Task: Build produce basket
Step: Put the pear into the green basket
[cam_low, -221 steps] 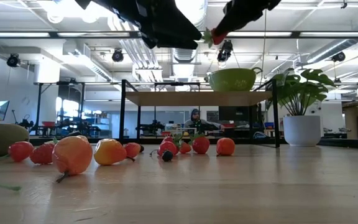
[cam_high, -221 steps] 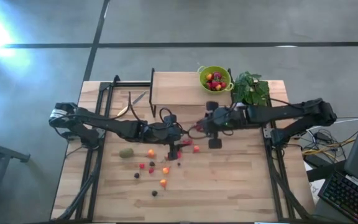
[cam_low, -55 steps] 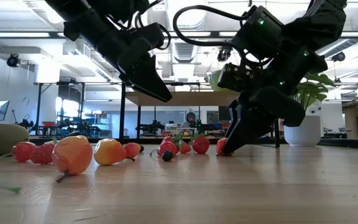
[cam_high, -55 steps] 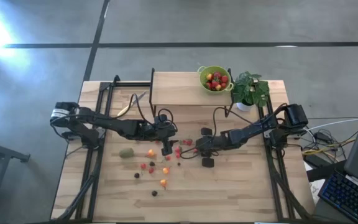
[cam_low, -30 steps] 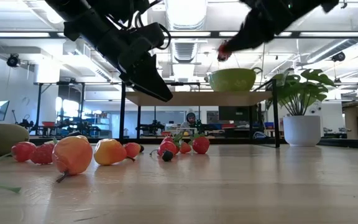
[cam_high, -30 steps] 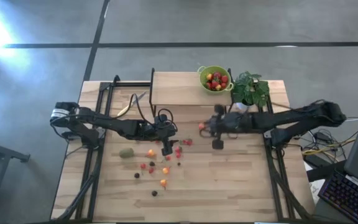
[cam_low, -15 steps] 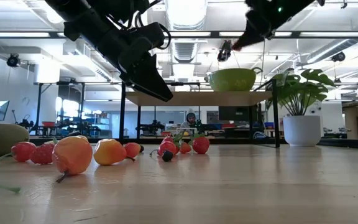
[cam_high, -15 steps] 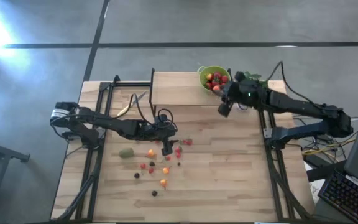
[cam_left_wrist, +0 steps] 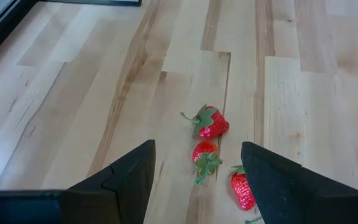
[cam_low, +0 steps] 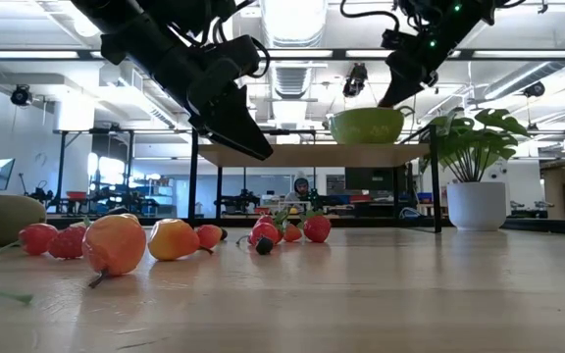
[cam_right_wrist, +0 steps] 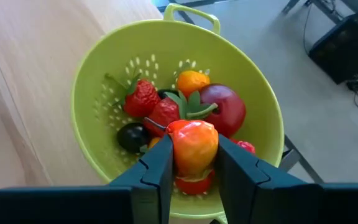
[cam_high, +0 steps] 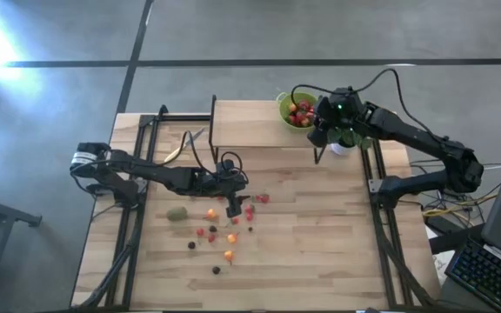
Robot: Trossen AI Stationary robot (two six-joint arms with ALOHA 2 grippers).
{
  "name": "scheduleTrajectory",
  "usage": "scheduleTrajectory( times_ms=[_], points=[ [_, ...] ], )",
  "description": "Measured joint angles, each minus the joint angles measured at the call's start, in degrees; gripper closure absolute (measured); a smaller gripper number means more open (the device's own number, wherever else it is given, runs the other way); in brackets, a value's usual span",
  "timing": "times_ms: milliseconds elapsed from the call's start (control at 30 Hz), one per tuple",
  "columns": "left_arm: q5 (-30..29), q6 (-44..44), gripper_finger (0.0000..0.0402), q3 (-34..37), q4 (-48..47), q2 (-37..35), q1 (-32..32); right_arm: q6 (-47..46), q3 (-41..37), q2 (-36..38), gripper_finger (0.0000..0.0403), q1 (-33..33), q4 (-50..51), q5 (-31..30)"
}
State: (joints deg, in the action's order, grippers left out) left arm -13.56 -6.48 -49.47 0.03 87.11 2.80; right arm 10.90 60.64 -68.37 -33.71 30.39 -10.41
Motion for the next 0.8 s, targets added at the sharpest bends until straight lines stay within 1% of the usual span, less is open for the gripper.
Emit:
scheduleTrajectory(
  times_ms=[67,133,433,567,667,800],
  points=[
    [0.00,0.00,0.0158,0.00,-0.01,0.00,0.00,0.04,-0.09,0.01,0.0310,-0.04,0.00,0.04],
    [0.00,0.00,0.0158,0.00,0.01,0.00,0.00,-0.02,-0.34,0.12,0.0299,-0.07,0.04,0.02],
    [0.00,0.00,0.0158,0.00,0.00,0.00,0.01,-0.19,-0.57,0.13,0.0230,-0.11,0.01,0.01],
    [0.00,0.00,0.0158,0.00,-0.01,0.00,0.01,0.01,-0.55,0.27,0.0206,-0.09,0.06,0.02],
    [0.00,0.02,0.0158,0.00,-0.01,0.00,-0.01,-0.01,0.10,0.27,0.0196,0.61,0.54,0.29],
    [0.00,0.01,0.0158,0.00,-0.01,0.00,-0.01,-0.22,0.38,0.42,0.0194,3.53,0.75,0.48]
  ],
)
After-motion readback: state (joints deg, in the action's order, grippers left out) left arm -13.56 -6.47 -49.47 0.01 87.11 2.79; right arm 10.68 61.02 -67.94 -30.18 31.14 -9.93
